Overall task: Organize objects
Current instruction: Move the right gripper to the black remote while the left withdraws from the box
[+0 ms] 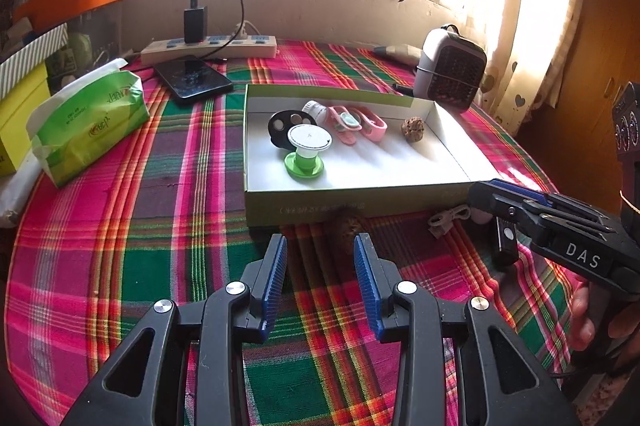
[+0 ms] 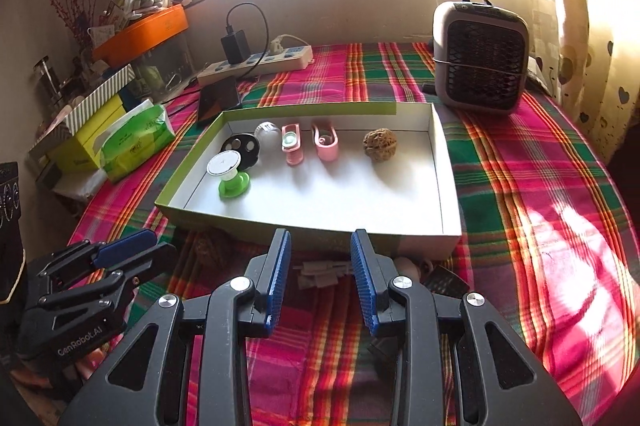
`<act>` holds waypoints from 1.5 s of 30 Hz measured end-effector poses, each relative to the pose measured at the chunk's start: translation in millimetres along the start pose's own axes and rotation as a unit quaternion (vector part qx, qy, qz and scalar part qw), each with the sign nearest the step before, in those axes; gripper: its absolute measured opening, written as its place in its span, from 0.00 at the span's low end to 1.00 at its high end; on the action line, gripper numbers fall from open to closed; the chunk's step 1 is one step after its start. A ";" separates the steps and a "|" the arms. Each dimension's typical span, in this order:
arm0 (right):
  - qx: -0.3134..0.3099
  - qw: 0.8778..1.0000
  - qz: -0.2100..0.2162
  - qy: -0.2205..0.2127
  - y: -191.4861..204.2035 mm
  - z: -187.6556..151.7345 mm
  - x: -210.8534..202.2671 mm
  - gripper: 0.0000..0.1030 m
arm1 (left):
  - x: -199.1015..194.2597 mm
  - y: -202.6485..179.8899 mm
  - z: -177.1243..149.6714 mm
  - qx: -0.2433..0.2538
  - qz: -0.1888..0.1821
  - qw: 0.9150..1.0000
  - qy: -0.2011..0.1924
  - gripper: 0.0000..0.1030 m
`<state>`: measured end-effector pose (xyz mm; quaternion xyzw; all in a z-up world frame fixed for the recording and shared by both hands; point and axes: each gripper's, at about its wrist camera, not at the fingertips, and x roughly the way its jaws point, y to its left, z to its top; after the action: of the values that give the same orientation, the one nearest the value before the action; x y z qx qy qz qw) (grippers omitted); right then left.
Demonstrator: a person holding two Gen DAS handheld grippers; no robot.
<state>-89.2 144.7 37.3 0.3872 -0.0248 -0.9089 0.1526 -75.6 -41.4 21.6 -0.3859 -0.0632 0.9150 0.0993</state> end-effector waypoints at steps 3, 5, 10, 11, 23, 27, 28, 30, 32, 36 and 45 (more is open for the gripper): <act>0.006 1.000 -0.008 -0.009 -5.9 -4.9 -7.1 0.39 | 3.8 1.5 -2.3 -0.005 -0.003 1.000 0.005 0.32; 0.005 1.000 -0.013 -0.016 -8.5 -8.6 -11.3 0.41 | 5.7 1.5 -2.3 -0.005 -0.007 1.000 0.008 0.32; 0.011 1.000 -0.026 -0.011 -17.7 -22.4 -14.3 0.41 | 12.5 2.3 -2.5 -0.011 -0.013 1.000 0.016 0.33; 0.013 1.000 -0.025 -0.010 -20.1 -24.4 -14.4 0.41 | 13.9 2.4 -2.4 -0.013 -0.013 1.000 0.018 0.33; 0.032 0.998 -0.056 -0.006 -30.9 -32.0 -11.5 0.44 | 21.7 1.0 0.4 -0.017 -0.015 0.999 0.025 0.35; 0.025 0.997 -0.074 0.006 -29.0 -32.9 -5.6 0.47 | 22.0 -1.8 1.7 -0.013 -0.014 1.000 0.024 0.36; 0.027 0.997 -0.076 0.008 -29.7 -33.1 -4.5 0.47 | 22.2 -2.1 2.1 -0.013 -0.015 1.000 0.024 0.36; 0.030 0.996 -0.078 0.012 -31.0 -32.8 -2.3 0.47 | 22.3 -3.3 2.4 -0.012 -0.015 1.000 0.024 0.36; 0.032 0.996 -0.079 0.016 -32.0 -33.1 -0.6 0.47 | 22.6 -4.5 2.7 -0.010 -0.015 1.000 0.024 0.36; 0.032 0.995 -0.096 0.025 -34.7 -34.0 0.9 0.47 | 23.0 -4.6 3.0 -0.012 -0.014 1.000 0.026 0.36; 0.037 0.992 -0.115 0.033 -49.9 -39.1 -4.1 0.47 | 23.8 -5.4 3.2 -0.012 -0.014 0.999 0.027 0.36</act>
<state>-71.6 196.3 4.6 0.4230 -0.0082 -0.9055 0.0332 -93.4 -30.8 8.3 -0.4110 -0.0769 0.9018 0.1096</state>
